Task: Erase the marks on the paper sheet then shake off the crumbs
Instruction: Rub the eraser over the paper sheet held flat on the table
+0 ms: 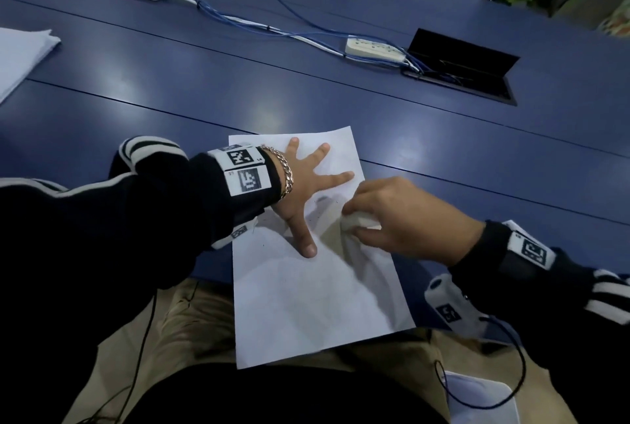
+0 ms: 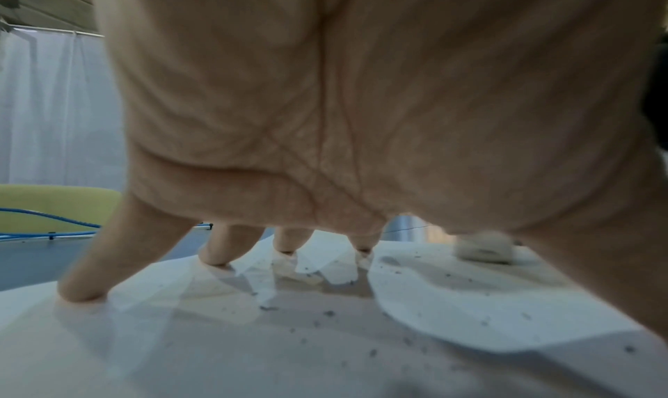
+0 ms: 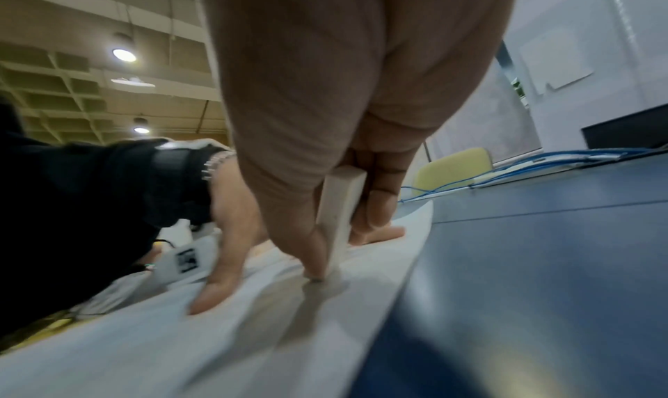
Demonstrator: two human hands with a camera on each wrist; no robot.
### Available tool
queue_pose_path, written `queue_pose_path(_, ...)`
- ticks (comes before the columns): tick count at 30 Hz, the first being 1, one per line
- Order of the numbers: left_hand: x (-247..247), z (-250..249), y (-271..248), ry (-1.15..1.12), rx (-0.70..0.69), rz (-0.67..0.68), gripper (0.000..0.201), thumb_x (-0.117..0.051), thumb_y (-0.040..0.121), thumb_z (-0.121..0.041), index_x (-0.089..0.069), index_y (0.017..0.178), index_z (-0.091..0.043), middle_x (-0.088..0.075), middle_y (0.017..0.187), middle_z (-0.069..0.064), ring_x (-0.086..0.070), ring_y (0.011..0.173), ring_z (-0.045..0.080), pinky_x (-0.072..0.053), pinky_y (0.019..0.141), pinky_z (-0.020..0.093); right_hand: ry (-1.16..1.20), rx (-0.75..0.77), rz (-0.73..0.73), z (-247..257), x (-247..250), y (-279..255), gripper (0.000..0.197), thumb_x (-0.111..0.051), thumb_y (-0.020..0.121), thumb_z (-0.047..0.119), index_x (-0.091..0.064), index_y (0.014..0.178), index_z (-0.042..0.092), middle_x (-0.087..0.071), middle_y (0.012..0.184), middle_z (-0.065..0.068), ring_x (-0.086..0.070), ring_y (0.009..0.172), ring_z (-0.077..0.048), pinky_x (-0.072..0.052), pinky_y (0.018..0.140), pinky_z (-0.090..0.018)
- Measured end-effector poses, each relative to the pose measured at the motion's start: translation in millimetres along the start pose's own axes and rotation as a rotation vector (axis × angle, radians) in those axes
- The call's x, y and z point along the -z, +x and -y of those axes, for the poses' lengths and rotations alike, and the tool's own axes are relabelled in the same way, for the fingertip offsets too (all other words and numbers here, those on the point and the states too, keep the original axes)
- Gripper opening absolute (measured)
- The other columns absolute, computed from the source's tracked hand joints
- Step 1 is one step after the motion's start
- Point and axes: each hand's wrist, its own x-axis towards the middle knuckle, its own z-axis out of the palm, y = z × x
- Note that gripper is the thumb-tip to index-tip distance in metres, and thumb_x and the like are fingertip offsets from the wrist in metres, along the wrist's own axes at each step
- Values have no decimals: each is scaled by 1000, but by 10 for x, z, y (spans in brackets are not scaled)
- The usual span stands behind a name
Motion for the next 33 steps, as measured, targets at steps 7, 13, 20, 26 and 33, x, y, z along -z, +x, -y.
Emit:
queue_pose_path(7,-45,62,45,-48,18,16,154,-81,46,-88,31,148,-62,39,167,0,25,152,54,-10,115,79,-44,-131,-157,-222,15,241,25,-65,87,38,-73,104,22,-63,91,3,-62,85,-23,-53,76,-41)
queue_pose_path(13,0,-24,13,-9,11,5,151,-82,56,-82,30,153,-55,38,167,6,25,153,51,-4,119,73,-46,-28,-6,-15,-58,-38,27,-61,91,47,-70,104,25,-63,96,5,-62,89,-20,-50,75,-35)
queue_pose_path(20,-37,48,61,-49,83,29,153,-76,47,-93,35,147,-60,39,167,1,23,152,56,-16,115,78,-46,-160,-170,-164,-32,156,31,-62,89,43,-72,105,18,-65,94,0,-62,87,-26,-52,77,-42)
queue_pose_path(26,-177,218,33,-41,105,-40,157,-62,37,-106,34,151,-54,38,167,3,19,156,49,3,117,78,22,-171,-99,-84,-108,-114,34,-63,91,47,-71,112,22,-66,100,6,-61,94,-17,-51,83,-35)
queue_pose_path(33,-296,377,-21,16,-33,2,164,-75,40,-96,39,148,-52,44,162,-15,24,157,37,3,119,77,87,-123,-86,-166,52,83,27,-71,84,42,-74,106,26,-69,99,13,-61,93,-8,-49,83,-25)
